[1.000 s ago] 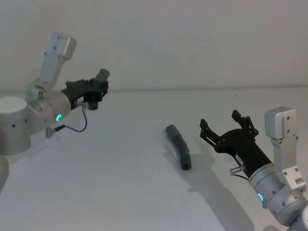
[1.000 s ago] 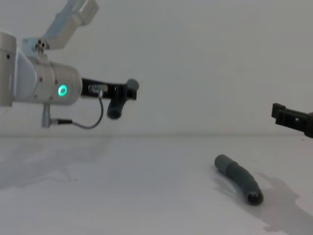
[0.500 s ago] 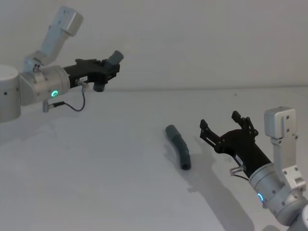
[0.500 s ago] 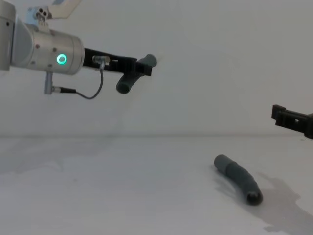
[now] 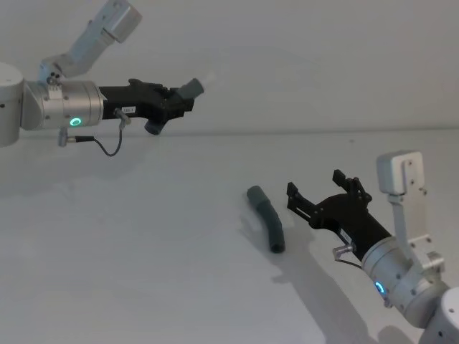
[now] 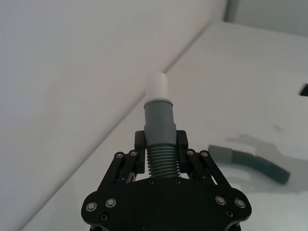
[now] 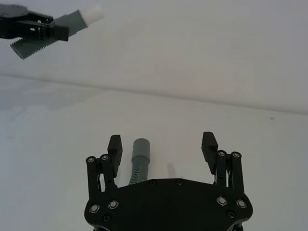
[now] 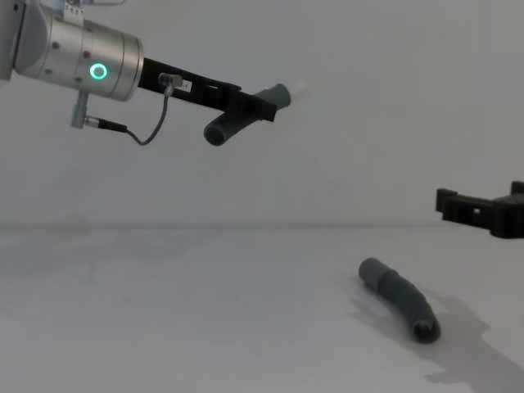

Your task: Use both hands to pick up one end of the pipe from the table, align the ends, and insert them.

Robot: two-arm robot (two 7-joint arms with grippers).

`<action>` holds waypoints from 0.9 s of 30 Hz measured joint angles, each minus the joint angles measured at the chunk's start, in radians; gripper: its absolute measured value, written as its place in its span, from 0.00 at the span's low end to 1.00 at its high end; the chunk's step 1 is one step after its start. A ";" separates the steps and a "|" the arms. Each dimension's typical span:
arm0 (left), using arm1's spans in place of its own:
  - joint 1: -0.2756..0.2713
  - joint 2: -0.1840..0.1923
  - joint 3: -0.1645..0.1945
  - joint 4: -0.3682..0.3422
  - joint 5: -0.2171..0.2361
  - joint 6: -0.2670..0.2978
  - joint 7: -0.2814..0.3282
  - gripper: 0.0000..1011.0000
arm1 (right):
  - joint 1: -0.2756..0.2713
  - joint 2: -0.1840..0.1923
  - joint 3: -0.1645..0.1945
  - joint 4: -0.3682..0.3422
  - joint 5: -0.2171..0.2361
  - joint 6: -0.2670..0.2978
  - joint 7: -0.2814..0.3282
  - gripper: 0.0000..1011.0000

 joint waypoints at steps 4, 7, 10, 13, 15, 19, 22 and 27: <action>-0.030 0.007 0.033 0.027 0.012 -0.021 -0.062 0.33 | 0.016 -0.007 -0.011 0.009 -0.001 0.025 0.005 0.99; -0.048 0.013 0.057 0.043 0.023 -0.037 -0.101 0.33 | 0.024 -0.013 -0.018 0.015 -0.002 0.034 0.009 0.99; -0.070 0.022 0.093 0.060 0.043 -0.062 -0.153 0.33 | 0.036 -0.023 -0.030 0.024 -0.005 0.045 0.015 0.99; -0.081 0.031 0.120 0.066 0.061 -0.084 -0.187 0.33 | 0.042 -0.029 -0.036 0.029 -0.007 0.049 0.017 0.99; -0.084 0.037 0.134 0.066 0.070 -0.094 -0.200 0.33 | 0.046 -0.034 -0.040 0.033 -0.011 0.052 0.018 0.99; -0.084 0.056 0.177 0.058 0.101 -0.127 -0.223 0.33 | 0.051 -0.044 -0.045 0.040 -0.018 0.052 0.018 0.99; -0.078 0.067 0.196 0.048 0.117 -0.147 -0.230 0.33 | 0.053 -0.048 -0.048 0.043 -0.021 0.052 0.018 0.99; -0.065 0.081 0.217 0.032 0.132 -0.174 -0.230 0.33 | 0.056 -0.060 -0.053 0.052 -0.032 0.048 0.016 0.99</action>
